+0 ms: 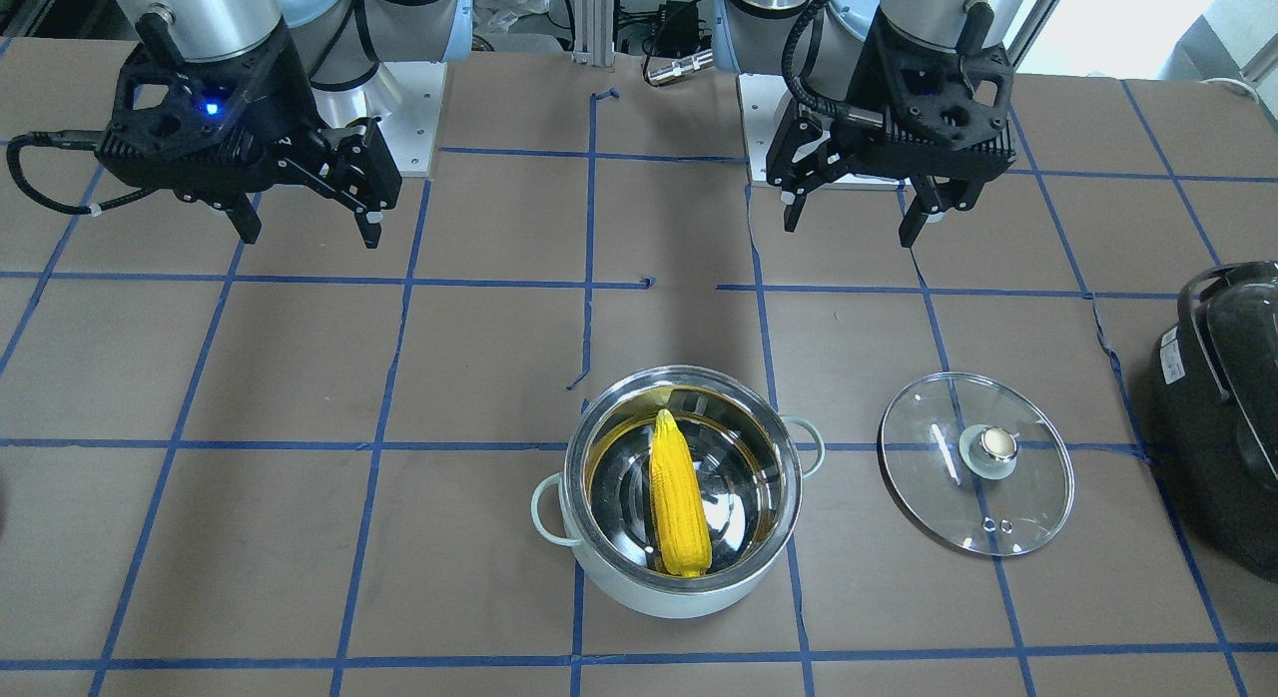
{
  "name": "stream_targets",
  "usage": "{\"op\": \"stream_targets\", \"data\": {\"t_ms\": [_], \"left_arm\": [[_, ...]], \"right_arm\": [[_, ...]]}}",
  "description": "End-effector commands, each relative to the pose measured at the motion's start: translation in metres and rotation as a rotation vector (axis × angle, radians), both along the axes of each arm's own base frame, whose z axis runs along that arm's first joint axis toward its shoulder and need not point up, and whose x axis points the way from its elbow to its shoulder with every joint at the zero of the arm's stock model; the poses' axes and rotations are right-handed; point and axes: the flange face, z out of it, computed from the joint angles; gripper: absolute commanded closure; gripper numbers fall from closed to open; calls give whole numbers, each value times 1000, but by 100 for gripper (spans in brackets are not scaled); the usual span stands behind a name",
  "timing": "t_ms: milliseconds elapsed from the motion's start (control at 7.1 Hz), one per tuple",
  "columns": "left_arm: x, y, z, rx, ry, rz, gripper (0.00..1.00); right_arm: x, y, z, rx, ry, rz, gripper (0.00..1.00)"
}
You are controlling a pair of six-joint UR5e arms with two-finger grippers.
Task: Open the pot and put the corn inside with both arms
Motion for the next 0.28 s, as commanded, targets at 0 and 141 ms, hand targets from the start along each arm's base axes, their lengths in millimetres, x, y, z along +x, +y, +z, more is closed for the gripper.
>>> {"op": "stream_targets", "data": {"t_ms": [0, 141], "left_arm": [[1, 2, 1, -1, -1, 2, 0], [0, 2, 1, -2, 0, 0, 0]], "right_arm": [[0, 0, 0, 1, 0, 0, 0], [0, 0, 0, 1, 0, 0, 0]]}}
